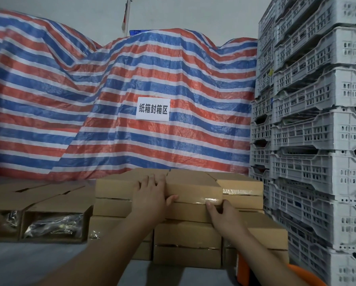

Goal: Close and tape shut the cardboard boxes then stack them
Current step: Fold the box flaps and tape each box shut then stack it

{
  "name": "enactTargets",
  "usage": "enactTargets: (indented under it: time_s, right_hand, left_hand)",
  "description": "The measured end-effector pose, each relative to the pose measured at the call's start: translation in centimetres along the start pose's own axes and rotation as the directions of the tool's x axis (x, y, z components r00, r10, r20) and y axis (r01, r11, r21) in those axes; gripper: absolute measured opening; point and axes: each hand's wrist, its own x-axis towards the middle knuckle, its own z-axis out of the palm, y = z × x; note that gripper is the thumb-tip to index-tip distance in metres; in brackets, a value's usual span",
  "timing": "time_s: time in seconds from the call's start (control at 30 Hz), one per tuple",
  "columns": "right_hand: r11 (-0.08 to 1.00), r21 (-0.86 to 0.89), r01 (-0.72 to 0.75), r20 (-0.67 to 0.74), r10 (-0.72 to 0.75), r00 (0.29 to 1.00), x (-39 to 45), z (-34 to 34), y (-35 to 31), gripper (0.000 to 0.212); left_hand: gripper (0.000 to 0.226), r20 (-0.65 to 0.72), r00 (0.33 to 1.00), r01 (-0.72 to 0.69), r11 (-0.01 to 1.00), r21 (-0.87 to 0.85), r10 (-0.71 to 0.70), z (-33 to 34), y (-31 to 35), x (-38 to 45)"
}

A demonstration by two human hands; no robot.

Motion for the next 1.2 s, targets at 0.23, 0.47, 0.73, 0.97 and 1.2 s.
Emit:
enactTargets:
  time_s: [0.23, 0.47, 0.73, 0.97, 1.2]
  right_hand:
    - [0.999, -0.024, -0.046, -0.009, 0.046, 0.999, -0.2, 0.2, -0.2, 0.043]
    - [0.964, -0.092, 0.248, -0.487, -0.261, 0.834, -2.9, 1.0, -0.9, 0.018]
    - [0.861, 0.033, 0.507, 0.045, -0.508, 0.860, -6.9, 6.6, -4.2, 0.038]
    - [0.876, 0.086, 0.474, 0.185, -0.482, 0.857, -8.0, 9.6, -3.3, 0.039]
    - [0.940, 0.085, 0.331, 0.222, -0.341, 0.913, -8.2, 9.8, -2.0, 0.048]
  left_hand:
    - [0.086, -0.010, 1.000, -0.021, 0.999, 0.037, 0.022, 0.5, -2.5, -1.2]
    - [0.061, -0.247, 0.969, -0.081, 0.957, -0.279, 0.010, -0.3, -5.8, -5.3]
    - [0.013, -0.214, 0.974, -0.142, 0.940, -0.311, 0.076, 1.5, -12.3, -9.3]
    - [0.031, 0.146, 0.988, 0.118, 0.874, -0.471, -0.055, 4.1, -16.1, -11.0]
    - [0.057, 0.143, 0.971, 0.237, 0.792, -0.562, -0.189, 5.4, -16.7, -11.0]
